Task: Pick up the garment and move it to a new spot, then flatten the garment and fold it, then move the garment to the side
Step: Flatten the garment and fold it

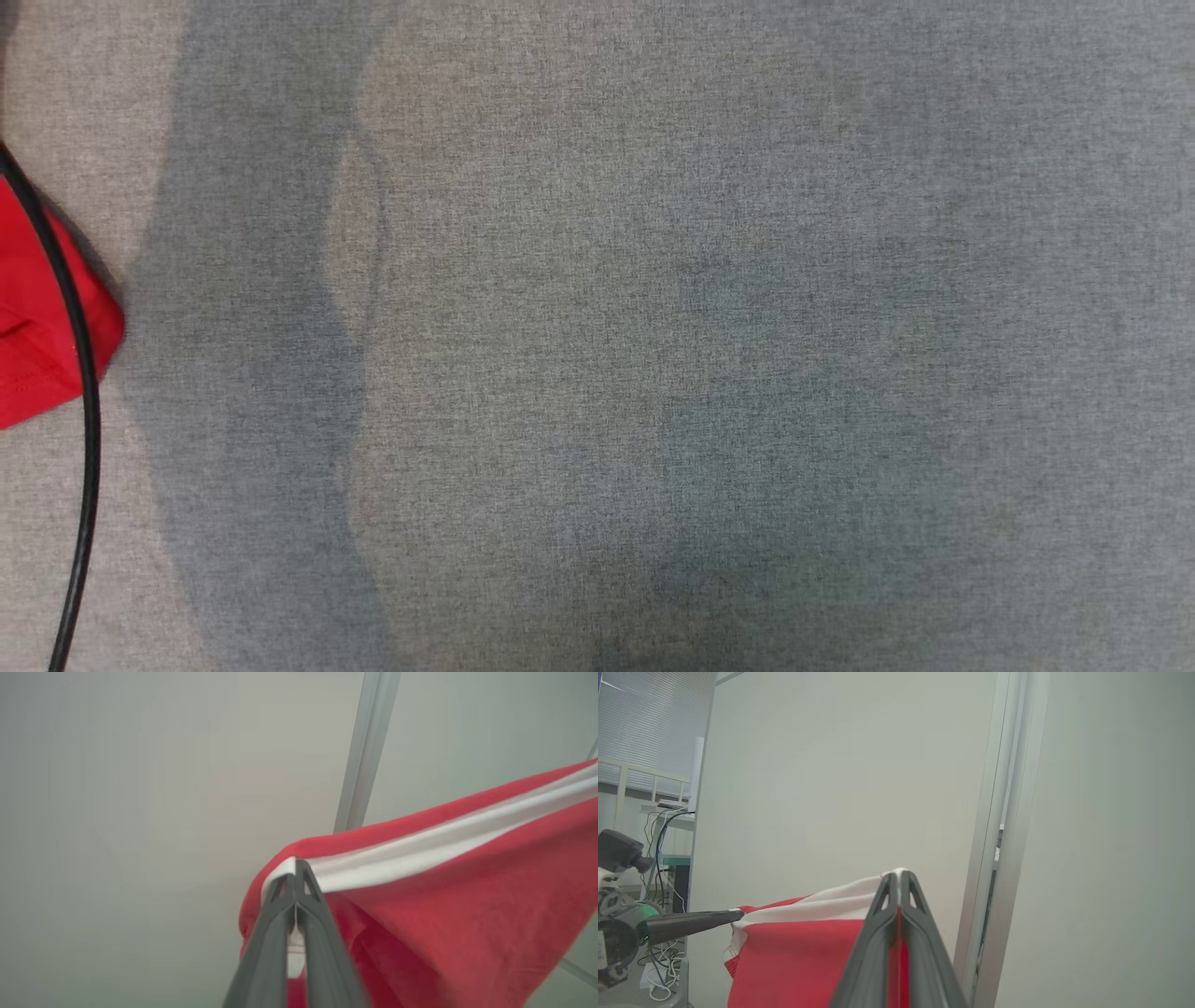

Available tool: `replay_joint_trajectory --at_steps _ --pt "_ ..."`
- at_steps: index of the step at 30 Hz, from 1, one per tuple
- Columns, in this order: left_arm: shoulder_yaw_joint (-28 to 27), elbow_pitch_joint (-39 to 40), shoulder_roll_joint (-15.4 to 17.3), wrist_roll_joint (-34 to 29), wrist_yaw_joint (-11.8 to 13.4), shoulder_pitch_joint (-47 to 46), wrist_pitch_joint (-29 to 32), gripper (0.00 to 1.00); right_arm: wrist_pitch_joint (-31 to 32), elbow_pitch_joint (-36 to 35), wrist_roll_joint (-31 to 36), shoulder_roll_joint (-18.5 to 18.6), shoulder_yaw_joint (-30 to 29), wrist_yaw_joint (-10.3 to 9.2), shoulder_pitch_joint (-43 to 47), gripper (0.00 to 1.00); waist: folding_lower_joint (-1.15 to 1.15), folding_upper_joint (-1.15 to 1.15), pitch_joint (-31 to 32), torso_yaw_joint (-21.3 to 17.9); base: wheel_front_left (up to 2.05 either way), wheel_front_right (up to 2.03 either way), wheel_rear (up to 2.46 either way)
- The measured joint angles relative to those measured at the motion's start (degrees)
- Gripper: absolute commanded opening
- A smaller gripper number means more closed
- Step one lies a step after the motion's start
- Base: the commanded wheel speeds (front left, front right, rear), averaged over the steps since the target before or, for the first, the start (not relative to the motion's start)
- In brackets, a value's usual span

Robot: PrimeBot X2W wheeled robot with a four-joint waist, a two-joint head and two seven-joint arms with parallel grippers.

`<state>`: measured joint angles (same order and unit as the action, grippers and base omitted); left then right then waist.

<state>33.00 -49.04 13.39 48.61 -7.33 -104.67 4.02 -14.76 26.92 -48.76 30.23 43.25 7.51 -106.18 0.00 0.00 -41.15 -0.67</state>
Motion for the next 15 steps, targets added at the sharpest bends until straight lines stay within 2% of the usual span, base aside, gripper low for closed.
replay_joint_trajectory --at_steps 7,15 --pt "5.2 -0.8 1.0 2.2 -0.1 4.4 3.9 0.0 -0.1 -2.0 2.5 -0.9 3.3 0.0 6.7 0.0 0.0 0.0 1.2 -0.3 0.0 0.0 0.0" --pt "12.6 5.1 5.6 10.2 -0.1 15.0 12.9 0.0 -0.1 -3.5 -0.7 0.3 9.3 -0.01 18.9 0.0 0.0 0.0 5.3 -1.4 0.0 0.0 0.0"
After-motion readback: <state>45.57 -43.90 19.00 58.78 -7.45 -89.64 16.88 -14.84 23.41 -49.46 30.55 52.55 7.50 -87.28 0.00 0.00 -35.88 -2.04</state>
